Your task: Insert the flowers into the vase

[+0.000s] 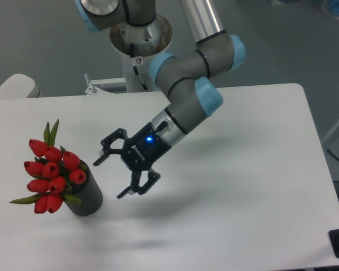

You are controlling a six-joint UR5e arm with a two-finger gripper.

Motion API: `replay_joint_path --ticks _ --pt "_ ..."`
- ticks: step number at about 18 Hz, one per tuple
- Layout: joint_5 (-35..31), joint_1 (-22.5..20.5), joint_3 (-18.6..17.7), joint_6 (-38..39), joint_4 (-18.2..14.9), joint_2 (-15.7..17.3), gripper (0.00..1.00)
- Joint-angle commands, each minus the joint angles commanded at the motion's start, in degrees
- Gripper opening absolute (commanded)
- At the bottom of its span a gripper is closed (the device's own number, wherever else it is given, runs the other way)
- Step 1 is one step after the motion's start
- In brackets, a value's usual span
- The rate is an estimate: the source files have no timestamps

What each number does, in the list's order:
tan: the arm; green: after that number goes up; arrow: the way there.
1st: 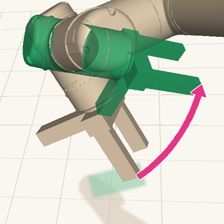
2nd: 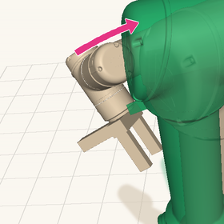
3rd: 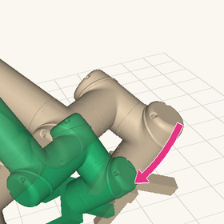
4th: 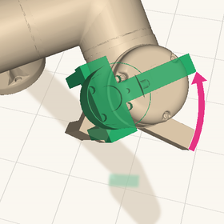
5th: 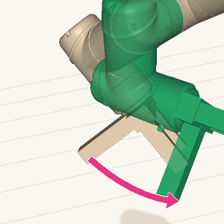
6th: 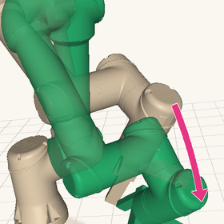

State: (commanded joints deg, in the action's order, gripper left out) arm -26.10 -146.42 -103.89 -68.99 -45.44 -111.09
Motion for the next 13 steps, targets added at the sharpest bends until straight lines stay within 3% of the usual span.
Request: replay_joint_path --ticks 6,13 --pt "-2.3 -3.7 2.8 0.0 -0.3 -1.8 1.0" --pt "-22.8 -3.8 8.0 0.0 -0.5 -3.4 1.0"
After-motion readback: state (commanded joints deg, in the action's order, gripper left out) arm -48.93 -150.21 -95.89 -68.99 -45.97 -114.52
